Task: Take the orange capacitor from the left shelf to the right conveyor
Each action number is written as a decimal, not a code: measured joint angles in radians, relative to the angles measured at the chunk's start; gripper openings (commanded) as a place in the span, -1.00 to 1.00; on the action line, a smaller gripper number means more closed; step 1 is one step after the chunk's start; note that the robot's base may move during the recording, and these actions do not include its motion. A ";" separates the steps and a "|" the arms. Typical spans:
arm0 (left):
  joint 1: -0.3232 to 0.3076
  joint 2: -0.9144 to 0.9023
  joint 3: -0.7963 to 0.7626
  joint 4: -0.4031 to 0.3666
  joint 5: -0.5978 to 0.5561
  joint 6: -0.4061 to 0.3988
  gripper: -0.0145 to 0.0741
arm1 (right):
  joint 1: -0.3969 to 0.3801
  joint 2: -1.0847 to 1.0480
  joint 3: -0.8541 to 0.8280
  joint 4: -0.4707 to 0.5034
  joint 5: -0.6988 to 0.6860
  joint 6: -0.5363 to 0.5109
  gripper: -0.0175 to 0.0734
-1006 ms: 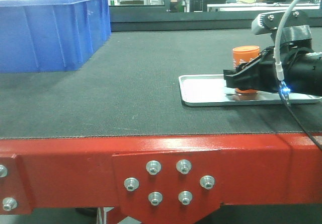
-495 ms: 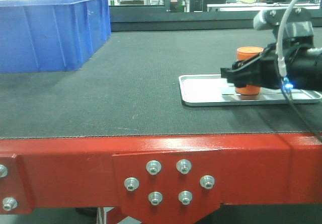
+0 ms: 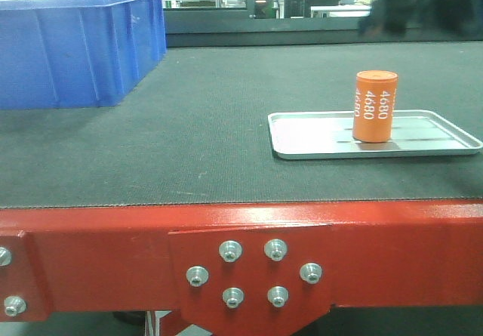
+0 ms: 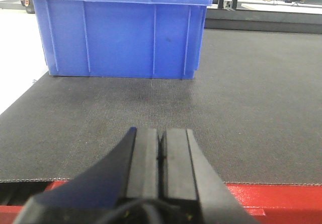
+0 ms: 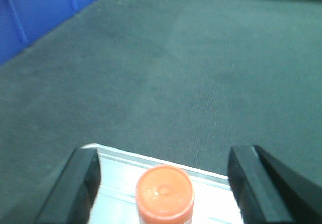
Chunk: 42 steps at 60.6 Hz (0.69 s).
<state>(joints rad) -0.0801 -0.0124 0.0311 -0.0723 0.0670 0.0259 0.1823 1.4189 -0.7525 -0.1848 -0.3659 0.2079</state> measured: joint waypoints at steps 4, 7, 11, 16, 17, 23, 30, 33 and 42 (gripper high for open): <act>0.000 0.000 0.000 0.000 0.000 0.000 -0.96 | 0.013 -0.088 0.000 0.000 0.086 0.000 0.27; 0.000 0.000 0.000 0.000 0.000 0.000 -0.96 | 0.022 -0.146 0.002 0.000 0.168 0.002 0.09; 0.000 0.000 0.000 0.000 0.000 0.000 -0.96 | 0.035 -0.228 0.002 0.000 0.266 0.002 -0.15; 0.000 0.000 0.000 0.000 0.000 0.000 -0.96 | 0.044 -0.324 0.004 0.000 0.398 0.002 -0.40; 0.000 0.000 0.000 0.000 0.000 0.000 -0.96 | 0.044 -0.340 0.004 0.000 0.419 0.002 -0.43; 0.000 0.000 0.000 0.000 0.000 0.000 -0.96 | 0.048 -0.450 0.004 0.011 0.568 0.002 -0.49; 0.000 0.000 0.000 0.000 0.000 0.000 -0.96 | 0.048 -0.549 0.007 0.021 0.670 0.002 -0.49; 0.000 0.000 0.000 0.000 0.000 0.000 -0.96 | 0.048 -0.586 0.007 0.023 0.698 0.002 -0.49; 0.000 0.000 0.000 0.000 0.000 0.000 -0.96 | 0.048 -0.645 0.007 0.027 0.725 0.002 -0.49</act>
<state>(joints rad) -0.0801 -0.0124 0.0311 -0.0723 0.0670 0.0259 0.2301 0.7736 -0.7451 -0.1575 0.3592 0.2098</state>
